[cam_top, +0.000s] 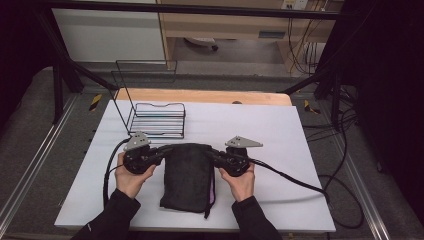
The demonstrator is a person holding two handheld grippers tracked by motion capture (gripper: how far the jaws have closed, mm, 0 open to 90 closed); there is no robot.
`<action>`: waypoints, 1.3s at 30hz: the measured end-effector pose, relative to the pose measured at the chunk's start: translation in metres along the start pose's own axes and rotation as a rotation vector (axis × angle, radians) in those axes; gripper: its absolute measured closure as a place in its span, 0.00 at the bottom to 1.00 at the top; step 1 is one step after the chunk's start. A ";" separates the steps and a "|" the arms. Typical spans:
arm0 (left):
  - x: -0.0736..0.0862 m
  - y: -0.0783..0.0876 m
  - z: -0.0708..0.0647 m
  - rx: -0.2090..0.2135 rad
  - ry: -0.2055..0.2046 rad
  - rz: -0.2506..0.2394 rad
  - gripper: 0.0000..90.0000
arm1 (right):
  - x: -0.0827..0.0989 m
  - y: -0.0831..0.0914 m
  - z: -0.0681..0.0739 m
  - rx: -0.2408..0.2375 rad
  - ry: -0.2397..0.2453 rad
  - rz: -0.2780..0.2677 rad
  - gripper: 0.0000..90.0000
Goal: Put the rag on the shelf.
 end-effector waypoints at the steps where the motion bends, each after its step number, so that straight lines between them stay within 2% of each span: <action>1: -0.001 0.001 -0.001 0.000 -0.003 -0.004 0.91 | -0.001 0.002 0.001 0.000 0.003 -0.007 0.90; 9: -0.010 0.011 -0.008 0.010 -0.019 -0.046 0.91 | -0.011 0.014 0.007 0.000 0.028 -0.065 0.90; 15: -0.017 0.018 -0.011 0.014 -0.027 -0.076 0.91 | -0.020 0.021 0.009 -0.002 0.036 -0.091 0.90; 21: -0.023 0.027 -0.013 0.013 -0.036 -0.109 0.91 | -0.031 0.026 0.014 -0.001 0.065 -0.120 0.90; 39: -0.044 0.045 -0.012 -0.005 -0.064 -0.189 0.91 | -0.057 0.034 0.025 0.008 0.120 -0.215 0.90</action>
Point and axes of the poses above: each handheld gripper's, and its own axes: y roughly backward along the jaws, x roughly out of its underside, z roughly to its left, the point moved 2 cm from there along -y, roughly forward along the jaws, and after that the axes turned 8 degrees about x, right-handed, at the moved point
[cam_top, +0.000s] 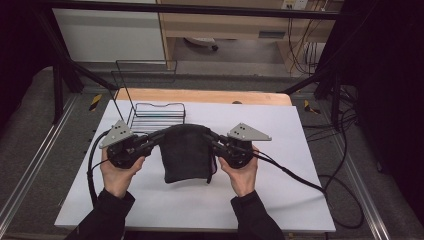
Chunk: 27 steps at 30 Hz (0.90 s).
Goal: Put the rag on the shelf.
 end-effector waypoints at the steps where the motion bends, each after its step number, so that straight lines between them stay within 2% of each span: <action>1: -0.001 0.001 0.001 -0.003 0.002 -0.007 0.91 | -0.001 0.000 0.001 0.000 0.001 -0.006 0.90; 11: -0.014 0.008 0.011 -0.033 0.008 -0.065 0.92 | -0.018 -0.007 0.008 0.001 0.023 -0.059 0.90; 27: -0.045 0.024 0.030 -0.114 -0.006 -0.156 0.92 | -0.052 -0.024 0.027 0.023 0.045 -0.165 0.90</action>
Point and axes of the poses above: each handheld gripper's, and its own axes: y roughly backward along the jaws, x roughly out of its underside, z roughly to its left, the point moved 2 cm from there along -y, roughly forward along the jaws, and after that the axes turned 8 degrees about x, right-handed, at the moved point
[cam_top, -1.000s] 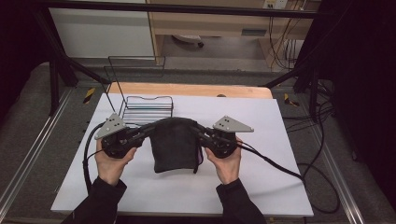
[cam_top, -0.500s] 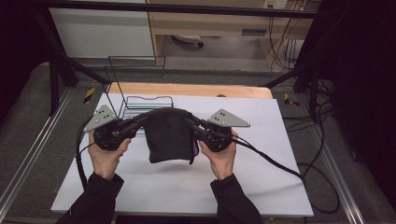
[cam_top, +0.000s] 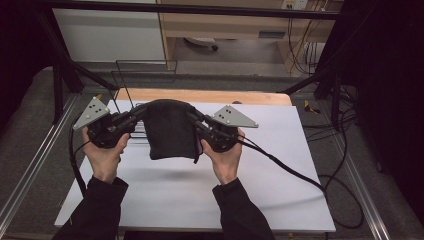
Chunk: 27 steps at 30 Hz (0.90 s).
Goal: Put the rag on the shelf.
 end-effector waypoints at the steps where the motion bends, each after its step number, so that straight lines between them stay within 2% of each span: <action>1: -0.002 0.001 0.002 -0.003 0.002 -0.006 0.92 | -0.002 -0.001 0.001 0.000 0.002 -0.003 0.90; 10: -0.017 0.005 0.014 -0.024 0.019 -0.059 0.92 | -0.017 -0.017 0.005 0.005 -0.015 -0.050 0.90; 27: -0.052 0.016 0.035 -0.064 0.031 -0.165 0.92 | -0.056 -0.042 0.015 0.007 0.006 -0.118 0.90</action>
Point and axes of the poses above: each handheld gripper's, and its own axes: y roughly backward along the jaws, x roughly out of its underside, z roughly to its left, the point moved 2 cm from there along -y, roughly forward along the jaws, and after that the axes turned 8 degrees about x, right-handed, at the moved point
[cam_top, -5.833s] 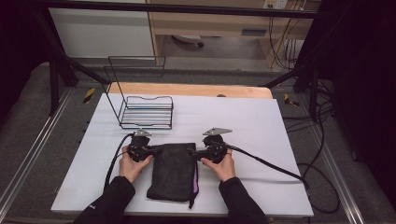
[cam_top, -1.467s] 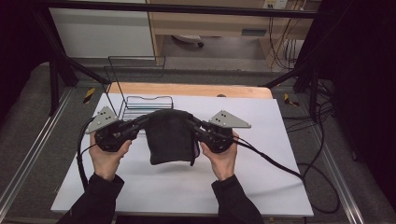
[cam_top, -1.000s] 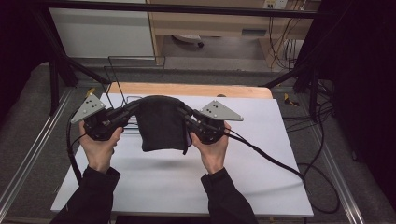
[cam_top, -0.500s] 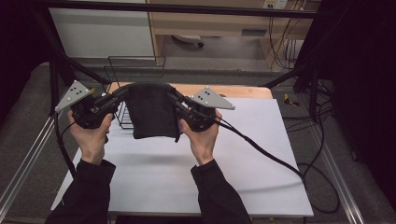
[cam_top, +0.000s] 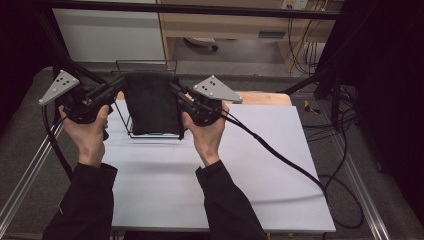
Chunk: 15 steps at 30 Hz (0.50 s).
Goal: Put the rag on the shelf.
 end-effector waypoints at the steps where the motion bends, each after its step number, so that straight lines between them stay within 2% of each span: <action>1: -0.002 0.001 0.001 0.000 0.001 -0.007 0.92 | -0.002 -0.002 0.001 0.000 -0.001 -0.003 0.90; 15: -0.036 0.005 0.009 -0.015 -0.021 -0.076 0.92 | -0.039 -0.019 0.006 -0.005 0.019 -0.063 0.91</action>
Point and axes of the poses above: each handheld gripper's, and its own axes: y roughly backward along the jaws, x roughly out of its underside, z roughly to its left, the point moved 2 cm from there along -y, roughly forward along the jaws, and after that the axes turned 8 degrees about x, right-handed, at the moved point
